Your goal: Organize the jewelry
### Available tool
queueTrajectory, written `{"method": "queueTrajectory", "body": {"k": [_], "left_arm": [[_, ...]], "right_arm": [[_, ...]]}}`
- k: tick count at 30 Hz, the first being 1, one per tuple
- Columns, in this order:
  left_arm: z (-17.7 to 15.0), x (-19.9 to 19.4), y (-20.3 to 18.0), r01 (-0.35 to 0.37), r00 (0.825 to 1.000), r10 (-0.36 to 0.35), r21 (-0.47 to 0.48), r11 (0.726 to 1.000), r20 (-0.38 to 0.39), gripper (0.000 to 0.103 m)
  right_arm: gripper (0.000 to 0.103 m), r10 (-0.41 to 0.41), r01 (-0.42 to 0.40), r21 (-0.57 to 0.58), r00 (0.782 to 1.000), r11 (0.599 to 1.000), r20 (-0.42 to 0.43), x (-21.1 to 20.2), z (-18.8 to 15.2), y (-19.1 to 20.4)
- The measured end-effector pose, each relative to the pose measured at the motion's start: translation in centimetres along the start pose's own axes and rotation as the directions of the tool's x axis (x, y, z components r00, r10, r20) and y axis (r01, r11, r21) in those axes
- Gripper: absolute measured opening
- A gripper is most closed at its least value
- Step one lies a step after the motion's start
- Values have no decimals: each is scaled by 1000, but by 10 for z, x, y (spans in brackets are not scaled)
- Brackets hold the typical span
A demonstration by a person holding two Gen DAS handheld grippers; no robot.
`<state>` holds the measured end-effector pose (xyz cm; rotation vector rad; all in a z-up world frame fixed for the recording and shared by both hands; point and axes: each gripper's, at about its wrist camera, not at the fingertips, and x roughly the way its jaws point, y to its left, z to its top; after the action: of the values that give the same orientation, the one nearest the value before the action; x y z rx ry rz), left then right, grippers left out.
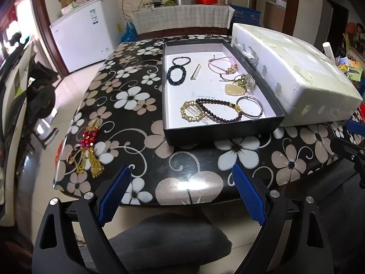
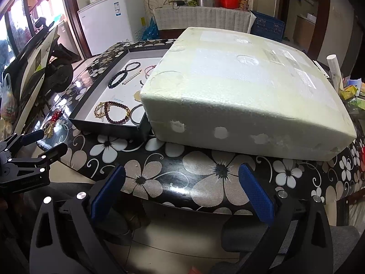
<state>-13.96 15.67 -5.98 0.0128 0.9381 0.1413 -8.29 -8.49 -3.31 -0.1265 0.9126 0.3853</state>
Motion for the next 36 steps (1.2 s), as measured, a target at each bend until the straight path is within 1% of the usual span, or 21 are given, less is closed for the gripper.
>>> {"method": "queueTrajectory", "body": {"k": [36], "left_arm": [[0, 3, -2, 2, 1000, -2, 4, 1000, -8, 94]], "right_arm": [[98, 5, -5, 4, 1000, 1000, -4, 0, -2, 0]]}}
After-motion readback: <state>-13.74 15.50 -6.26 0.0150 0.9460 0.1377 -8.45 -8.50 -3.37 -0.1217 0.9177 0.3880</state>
